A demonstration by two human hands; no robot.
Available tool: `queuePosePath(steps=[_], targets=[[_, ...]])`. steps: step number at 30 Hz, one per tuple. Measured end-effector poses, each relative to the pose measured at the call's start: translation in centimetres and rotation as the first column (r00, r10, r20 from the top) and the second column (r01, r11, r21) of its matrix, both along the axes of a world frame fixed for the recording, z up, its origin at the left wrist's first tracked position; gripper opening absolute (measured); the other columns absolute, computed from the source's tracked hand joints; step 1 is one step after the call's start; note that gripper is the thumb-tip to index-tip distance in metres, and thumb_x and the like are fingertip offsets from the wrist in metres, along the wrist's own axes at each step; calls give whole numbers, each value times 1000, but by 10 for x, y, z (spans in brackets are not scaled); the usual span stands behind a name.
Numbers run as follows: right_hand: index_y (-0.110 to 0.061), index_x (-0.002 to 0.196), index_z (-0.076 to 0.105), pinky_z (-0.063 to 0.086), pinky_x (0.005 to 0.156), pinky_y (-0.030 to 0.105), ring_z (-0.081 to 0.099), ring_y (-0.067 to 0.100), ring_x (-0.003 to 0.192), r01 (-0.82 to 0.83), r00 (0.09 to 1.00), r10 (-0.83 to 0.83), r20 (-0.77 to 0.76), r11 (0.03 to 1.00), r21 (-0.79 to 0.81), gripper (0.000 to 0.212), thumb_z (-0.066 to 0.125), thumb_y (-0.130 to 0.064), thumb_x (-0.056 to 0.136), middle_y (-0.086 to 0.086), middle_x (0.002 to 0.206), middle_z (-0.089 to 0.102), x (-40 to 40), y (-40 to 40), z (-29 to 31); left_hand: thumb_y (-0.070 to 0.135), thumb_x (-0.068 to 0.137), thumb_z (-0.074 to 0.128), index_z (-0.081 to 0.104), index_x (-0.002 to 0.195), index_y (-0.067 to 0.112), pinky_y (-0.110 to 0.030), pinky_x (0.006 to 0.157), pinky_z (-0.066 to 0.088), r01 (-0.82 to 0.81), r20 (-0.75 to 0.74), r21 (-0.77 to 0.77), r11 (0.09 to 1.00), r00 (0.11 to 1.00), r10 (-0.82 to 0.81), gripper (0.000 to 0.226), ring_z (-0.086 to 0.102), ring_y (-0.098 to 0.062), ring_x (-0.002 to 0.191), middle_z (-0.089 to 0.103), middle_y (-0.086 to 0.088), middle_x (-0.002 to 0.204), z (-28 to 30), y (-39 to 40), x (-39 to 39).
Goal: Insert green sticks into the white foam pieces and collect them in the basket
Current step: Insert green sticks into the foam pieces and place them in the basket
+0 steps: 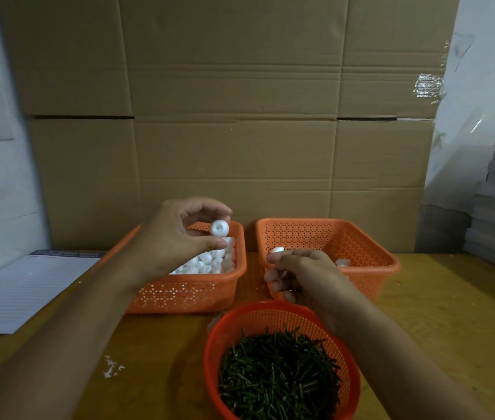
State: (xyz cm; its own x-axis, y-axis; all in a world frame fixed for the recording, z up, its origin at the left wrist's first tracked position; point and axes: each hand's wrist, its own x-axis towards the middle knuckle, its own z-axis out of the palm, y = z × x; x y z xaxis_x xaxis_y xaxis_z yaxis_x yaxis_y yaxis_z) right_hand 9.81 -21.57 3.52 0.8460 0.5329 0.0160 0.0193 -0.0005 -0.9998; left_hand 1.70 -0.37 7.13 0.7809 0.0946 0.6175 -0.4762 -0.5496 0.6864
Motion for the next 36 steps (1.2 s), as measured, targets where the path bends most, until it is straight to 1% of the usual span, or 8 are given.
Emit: queuePosePath(steps=[7, 11, 13, 20, 26, 30, 33, 36], targets=[[-8, 106, 67, 45, 49, 21, 63, 9, 59, -2, 1000, 2, 9, 1000, 6, 18, 53, -7, 96, 3, 72, 73, 0, 0, 0, -9, 68, 85, 74, 92, 29, -14, 75, 55, -20, 6, 40, 999, 1000, 20, 46, 71, -3, 95, 75, 14, 99, 3, -11, -5], [-7, 106, 67, 45, 49, 21, 62, 9, 59, 1, 1000, -1, 7, 1000, 1, 18, 53, -7, 96, 4, 72, 72, 0, 0, 0, 25, 62, 89, 75, 91, 33, -10, 72, 51, -83, 30, 90, 992, 996, 80, 33, 69, 3, 85, 74, 17, 96, 5, -14, -9], [-7, 106, 67, 45, 49, 21, 62, 9, 59, 1, 1000, -1, 9, 1000, 2, 18, 52, -6, 96, 3, 72, 73, 0, 0, 0, 34, 58, 87, 76, 91, 35, -11, 69, 51, -105, 14, 57, 993, 994, 104, 35, 68, 2, 79, 74, 15, 92, 5, -13, -8], [-7, 107, 67, 45, 49, 21, 62, 10, 59, 1, 1000, -1, 4, 1000, 0, 18, 52, -6, 96, 3, 71, 72, -1, 0, 1, 3, 64, 87, 72, 89, 20, -18, 76, 56, 11, -35, -41, 999, 999, -12, 34, 72, -7, 90, 74, 10, 92, 0, -9, -2], [-7, 106, 66, 45, 49, 21, 62, 9, 59, -1, 1000, 1, 1, 1000, 1, 20, 50, -5, 95, 3, 71, 72, -1, 0, 1, 9, 75, 79, 73, 105, 23, -21, 93, 53, 17, -21, -70, 997, 1000, -19, 34, 68, -7, 105, 68, 6, 109, -1, -8, 1], [-7, 106, 66, 45, 49, 21, 62, 10, 59, -4, 1000, 4, 1, 1000, 4, 19, 51, -5, 95, 3, 71, 72, -1, 0, 1, 20, 79, 71, 71, 105, 19, -15, 78, 52, 67, -26, -182, 981, 997, -73, 27, 68, -2, 93, 75, 10, 99, 1, -11, -1], [-7, 106, 66, 45, 48, 21, 62, 9, 58, -3, 1000, 3, -3, 1000, 3, 19, 50, -4, 95, 2, 70, 72, -1, 0, 1, 21, 86, 67, 69, 109, 14, -19, 75, 54, 92, -20, -226, 970, 995, -99, 24, 68, -7, 86, 75, 4, 92, 3, -12, -1], [-7, 106, 66, 45, 49, 21, 62, 9, 58, -1, 1000, 1, -4, 1000, 4, 20, 50, -4, 95, 2, 70, 72, -1, 0, 2, 20, 91, 64, 68, 111, 13, -24, 80, 56, 147, -20, -316, 937, 987, -161, 21, 71, -15, 90, 75, -5, 106, 3, -14, -2]])
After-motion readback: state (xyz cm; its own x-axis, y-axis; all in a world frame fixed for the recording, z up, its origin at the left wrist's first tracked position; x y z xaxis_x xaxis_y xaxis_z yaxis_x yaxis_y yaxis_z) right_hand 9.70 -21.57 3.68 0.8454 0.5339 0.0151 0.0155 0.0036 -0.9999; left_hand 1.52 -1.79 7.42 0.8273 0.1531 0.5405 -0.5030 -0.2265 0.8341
